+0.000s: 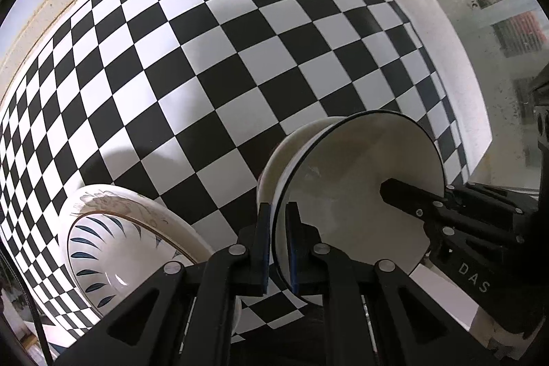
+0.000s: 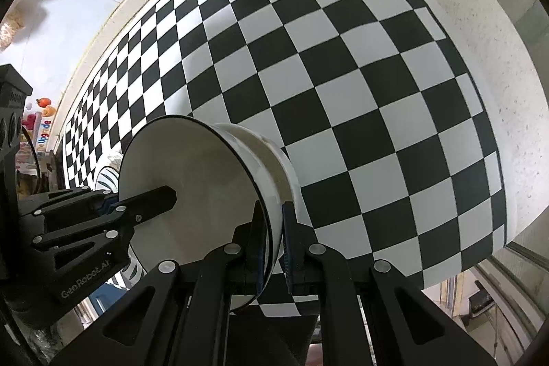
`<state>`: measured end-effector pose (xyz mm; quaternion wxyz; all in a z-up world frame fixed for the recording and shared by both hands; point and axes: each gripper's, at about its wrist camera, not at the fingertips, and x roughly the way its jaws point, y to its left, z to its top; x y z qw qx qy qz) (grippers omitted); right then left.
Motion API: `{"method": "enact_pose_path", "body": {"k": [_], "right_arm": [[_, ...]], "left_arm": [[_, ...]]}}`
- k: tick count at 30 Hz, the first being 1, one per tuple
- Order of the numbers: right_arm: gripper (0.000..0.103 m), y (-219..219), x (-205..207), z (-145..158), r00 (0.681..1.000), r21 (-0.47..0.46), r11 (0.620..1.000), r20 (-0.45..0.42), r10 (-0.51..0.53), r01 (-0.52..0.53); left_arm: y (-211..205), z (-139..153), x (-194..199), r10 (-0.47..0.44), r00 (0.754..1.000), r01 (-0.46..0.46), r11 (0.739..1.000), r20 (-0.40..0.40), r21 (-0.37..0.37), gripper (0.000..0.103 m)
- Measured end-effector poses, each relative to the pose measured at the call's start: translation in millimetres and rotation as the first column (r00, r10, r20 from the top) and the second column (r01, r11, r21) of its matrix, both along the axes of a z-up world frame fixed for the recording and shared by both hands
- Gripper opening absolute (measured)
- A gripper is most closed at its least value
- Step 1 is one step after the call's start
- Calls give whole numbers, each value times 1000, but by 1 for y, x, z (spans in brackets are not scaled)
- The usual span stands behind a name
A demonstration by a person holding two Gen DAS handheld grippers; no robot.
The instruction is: Organize plates and bowls
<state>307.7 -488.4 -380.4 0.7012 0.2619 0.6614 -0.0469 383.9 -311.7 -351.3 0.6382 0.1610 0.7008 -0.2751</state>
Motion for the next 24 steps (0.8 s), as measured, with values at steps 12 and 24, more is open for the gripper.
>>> {"method": "enact_pose_path", "body": {"k": [12, 24], "right_arm": [[13, 8, 8, -4, 998, -25, 999, -44, 37, -38], [13, 2, 8, -2, 998, -7, 1000, -62, 5, -5]], "left_arm": [[0, -5, -2, -7, 1000, 6, 999, 25, 45, 7], [0, -9, -4, 6, 1000, -6, 999, 9, 44, 7]]}}
